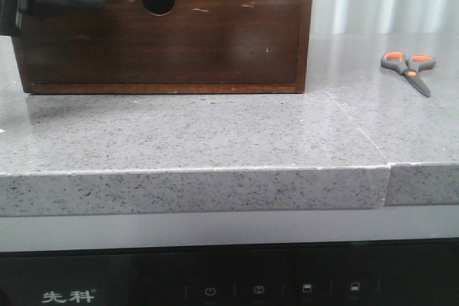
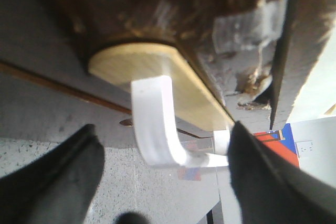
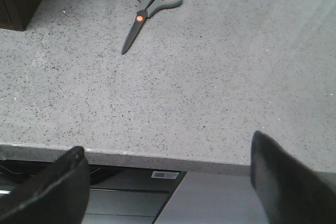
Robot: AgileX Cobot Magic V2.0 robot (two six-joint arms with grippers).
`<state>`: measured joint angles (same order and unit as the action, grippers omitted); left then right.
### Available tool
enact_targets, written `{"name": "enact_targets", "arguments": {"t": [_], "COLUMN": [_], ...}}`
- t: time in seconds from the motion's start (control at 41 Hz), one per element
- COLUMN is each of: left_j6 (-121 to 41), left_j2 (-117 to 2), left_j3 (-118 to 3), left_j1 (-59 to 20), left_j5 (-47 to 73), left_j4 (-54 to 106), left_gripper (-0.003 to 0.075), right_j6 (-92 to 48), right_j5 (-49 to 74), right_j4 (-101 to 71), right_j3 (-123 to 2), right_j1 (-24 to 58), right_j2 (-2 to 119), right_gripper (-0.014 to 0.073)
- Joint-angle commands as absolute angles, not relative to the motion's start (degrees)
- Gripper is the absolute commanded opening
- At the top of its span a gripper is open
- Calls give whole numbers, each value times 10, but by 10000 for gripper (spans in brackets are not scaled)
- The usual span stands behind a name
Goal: Put scissors in drawer with both arms
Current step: 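Hook the left gripper onto the white drawer handle, then pull the drawer open toward the robot with the left gripper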
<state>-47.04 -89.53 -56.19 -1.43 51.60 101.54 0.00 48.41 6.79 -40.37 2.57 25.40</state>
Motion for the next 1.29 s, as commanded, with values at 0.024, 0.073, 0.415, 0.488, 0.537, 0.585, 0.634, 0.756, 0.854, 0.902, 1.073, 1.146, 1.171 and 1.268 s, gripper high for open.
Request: {"name": "enact_targets", "arguments": {"t": [0.024, 0.073, 0.415, 0.488, 0.537, 0.585, 0.634, 0.756, 0.854, 0.902, 1.073, 1.146, 1.171, 1.268], "left_j6": [-474, -474, -478, -479, -479, -485, -494, -508, -511, -524, -528, -532, -532, -532], "left_j2": [-876, -876, -876, -875, -872, -865, -854, -816, -780, -759, -685, -653, -644, -603], "left_j3": [-580, -580, -580, -580, -578, -573, -564, -529, -494, -473, -394, -361, -351, -313], "left_j1": [-19, -19, -19, -19, -19, -19, -19, -19, -19, -19, -19, -19, -19, -19], "left_j5": [553, 553, 593, 607, 619, 626, 631, 633, 638, 647, 678, 679, 679, 679], "left_j4": [1067, 1067, 1067, 1067, 1067, 1067, 1067, 1067, 1067, 1067, 1067, 1067, 1066, 1065], "left_gripper": [318, 273, 135, 133, 133, 133, 133, 132, 133, 133, 132, 133, 132, 133], "right_j6": [-4, -4, -4, -4, -4, -4, -4, -4, -4, -4, -4, -4, -4, -4], "right_j5": [446, 446, 447, 447, 447, 448, 448, 448, 448, 448, 448, 448, 448, 448], "right_j4": [73, 73, 73, 73, 73, 73, 73, 73, 73, 73, 73, 73, 73, 73], "right_j3": [-418, -418, -418, -418, -418, -418, -418, -418, -418, -418, -418, -418, -418, -418], "right_j1": [25, 25, 25, 25, 25, 25, 25, 25, 25, 25, 25, 25, 25, 25], "right_j2": [263, 263, 263, 263, 263, 263, 263, 263, 263, 263, 263, 263, 263, 263], "right_gripper": [636, 636, 636, 636, 636, 636, 636, 636, 636, 636, 636, 636, 636, 636]}}
